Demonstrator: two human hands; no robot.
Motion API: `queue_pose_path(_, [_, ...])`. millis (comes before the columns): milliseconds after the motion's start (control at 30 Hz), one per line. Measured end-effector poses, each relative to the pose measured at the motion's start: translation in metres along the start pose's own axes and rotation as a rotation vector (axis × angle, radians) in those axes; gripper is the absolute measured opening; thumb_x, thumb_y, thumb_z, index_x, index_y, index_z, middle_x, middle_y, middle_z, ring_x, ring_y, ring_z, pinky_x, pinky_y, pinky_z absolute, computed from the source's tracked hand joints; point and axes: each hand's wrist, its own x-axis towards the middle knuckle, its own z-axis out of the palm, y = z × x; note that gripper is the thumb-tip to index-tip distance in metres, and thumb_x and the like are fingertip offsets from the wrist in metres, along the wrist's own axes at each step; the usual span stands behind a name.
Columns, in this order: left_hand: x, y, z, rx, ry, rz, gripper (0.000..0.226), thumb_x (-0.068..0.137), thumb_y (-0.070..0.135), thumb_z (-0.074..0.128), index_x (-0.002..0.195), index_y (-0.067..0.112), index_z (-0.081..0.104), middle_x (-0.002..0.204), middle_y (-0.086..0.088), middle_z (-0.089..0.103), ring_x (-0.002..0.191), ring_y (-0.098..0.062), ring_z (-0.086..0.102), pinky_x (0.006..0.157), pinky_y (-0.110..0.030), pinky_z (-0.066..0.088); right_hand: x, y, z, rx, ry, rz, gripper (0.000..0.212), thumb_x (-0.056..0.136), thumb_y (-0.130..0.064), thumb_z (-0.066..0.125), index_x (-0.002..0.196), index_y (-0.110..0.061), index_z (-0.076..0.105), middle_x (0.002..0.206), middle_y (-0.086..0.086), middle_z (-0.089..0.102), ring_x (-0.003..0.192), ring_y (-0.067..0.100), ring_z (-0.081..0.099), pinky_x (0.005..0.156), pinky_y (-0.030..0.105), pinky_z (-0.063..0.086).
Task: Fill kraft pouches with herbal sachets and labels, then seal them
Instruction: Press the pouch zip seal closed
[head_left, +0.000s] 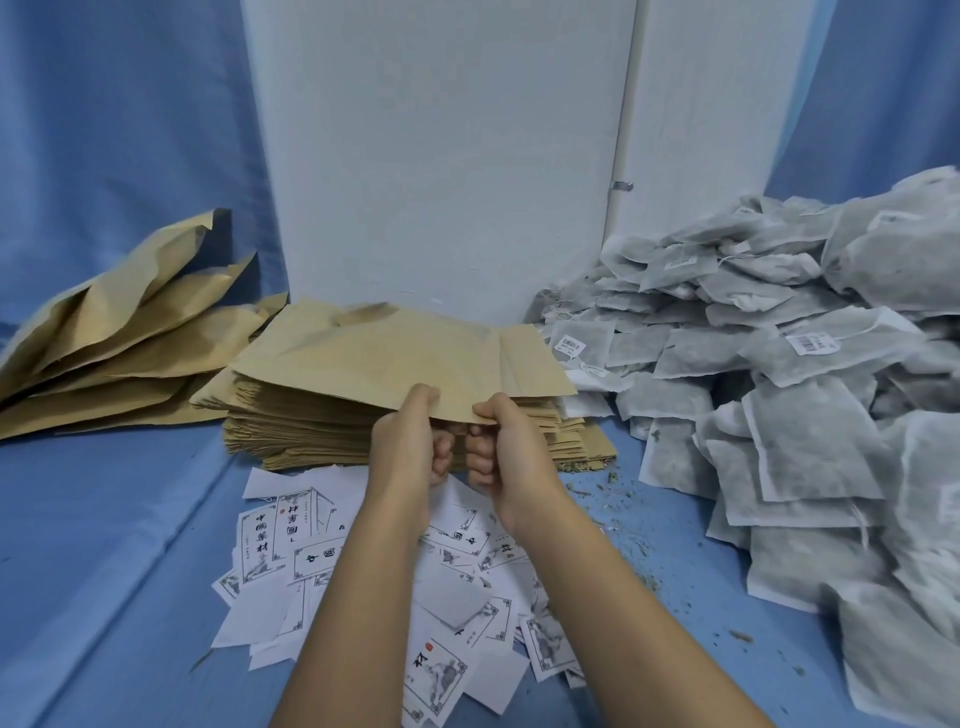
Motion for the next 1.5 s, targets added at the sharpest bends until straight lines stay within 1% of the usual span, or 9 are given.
queue_pose_path(200, [0.001, -0.001, -0.002, -0.106, 0.099, 0.013, 0.027, 0.085, 0.011, 0.051, 0.06, 0.01, 0.04, 0.032, 0.006, 0.029, 0.028, -0.007, 0.019, 0.033, -0.016, 0.015, 0.001, 0.006, 0.002, 0.028, 0.072, -0.033, 0.03, 0.087, -0.013, 0.046, 0.058, -0.015, 0.036, 0.036, -0.007, 0.027, 0.031, 0.007, 0.017, 0.033, 0.017, 0.013])
queue_pose_path(400, [-0.011, -0.004, 0.014, 0.005, -0.023, -0.036, 0.037, 0.086, 0.014, 0.049, 0.051, 0.008, 0.042, 0.03, 0.003, 0.034, 0.024, -0.01, 0.026, 0.032, -0.01, 0.021, 0.001, 0.007, 0.001, 0.002, 0.116, -0.072, 0.028, 0.084, -0.012, 0.051, 0.058, -0.011, 0.042, 0.038, -0.001, 0.033, 0.029, 0.009, 0.022, 0.035, 0.015, 0.019])
queue_pose_path(600, [-0.004, -0.005, 0.01, -0.063, 0.008, 0.003, 0.03, 0.085, 0.009, 0.051, 0.055, 0.005, 0.046, 0.032, 0.006, 0.032, 0.028, -0.007, 0.021, 0.033, -0.016, 0.016, 0.001, 0.003, -0.003, 0.111, 0.175, -0.09, 0.032, 0.085, -0.01, 0.051, 0.057, -0.015, 0.036, 0.036, -0.005, 0.029, 0.029, 0.008, 0.019, 0.031, 0.016, 0.017])
queue_pose_path(733, [-0.003, -0.006, 0.008, -0.071, -0.037, -0.023, 0.029, 0.087, 0.01, 0.051, 0.059, 0.004, 0.046, 0.032, 0.002, 0.034, 0.026, -0.008, 0.027, 0.032, -0.012, 0.021, -0.002, 0.006, 0.003, -0.089, 0.09, -0.058, 0.027, 0.085, -0.016, 0.051, 0.059, -0.01, 0.046, 0.043, 0.001, 0.039, 0.03, 0.008, 0.024, 0.034, 0.016, 0.018])
queue_pose_path(967, [-0.005, -0.006, 0.011, -0.096, -0.029, 0.006, 0.027, 0.086, 0.009, 0.05, 0.06, 0.004, 0.048, 0.031, 0.005, 0.035, 0.026, -0.006, 0.024, 0.031, -0.014, 0.019, 0.001, 0.001, -0.001, 0.11, 0.198, -0.111, 0.034, 0.084, -0.01, 0.05, 0.054, -0.013, 0.037, 0.035, -0.006, 0.03, 0.027, 0.007, 0.023, 0.032, 0.016, 0.02])
queue_pose_path(1133, [-0.007, -0.011, 0.013, -0.021, -0.103, -0.009, 0.034, 0.088, 0.014, 0.056, 0.057, 0.008, 0.046, 0.034, 0.004, 0.033, 0.028, -0.008, 0.025, 0.032, -0.014, 0.02, 0.003, -0.003, -0.008, -0.147, 0.07, -0.037, 0.032, 0.084, -0.018, 0.052, 0.053, -0.013, 0.044, 0.042, -0.001, 0.035, 0.033, 0.01, 0.025, 0.035, 0.018, 0.021])
queue_pose_path(1300, [0.003, -0.009, -0.001, -0.194, 0.063, -0.009, 0.02, 0.086, 0.011, 0.061, 0.072, 0.014, 0.047, 0.038, 0.006, 0.037, 0.026, -0.002, 0.03, 0.03, -0.01, 0.02, 0.01, -0.012, -0.025, 0.011, 0.144, -0.046, 0.031, 0.084, -0.012, 0.051, 0.058, -0.016, 0.035, 0.038, -0.005, 0.027, 0.033, 0.01, 0.019, 0.04, 0.022, 0.014])
queue_pose_path(1400, [0.006, -0.01, -0.004, -0.179, 0.015, -0.001, 0.02, 0.087, 0.009, 0.061, 0.074, 0.013, 0.047, 0.034, 0.007, 0.036, 0.026, -0.003, 0.029, 0.03, -0.011, 0.02, 0.009, -0.011, -0.028, -0.07, 0.096, -0.025, 0.024, 0.085, -0.019, 0.054, 0.064, -0.017, 0.041, 0.04, -0.005, 0.032, 0.035, 0.009, 0.025, 0.039, 0.02, 0.018])
queue_pose_path(1500, [0.002, -0.015, 0.003, -0.106, -0.096, 0.013, 0.023, 0.089, 0.016, 0.062, 0.07, 0.011, 0.05, 0.034, 0.004, 0.037, 0.027, -0.005, 0.03, 0.031, -0.011, 0.021, 0.008, -0.007, -0.026, -0.159, -0.052, 0.056, 0.029, 0.087, -0.026, 0.054, 0.062, -0.014, 0.046, 0.042, -0.003, 0.038, 0.038, 0.009, 0.03, 0.04, 0.018, 0.02])
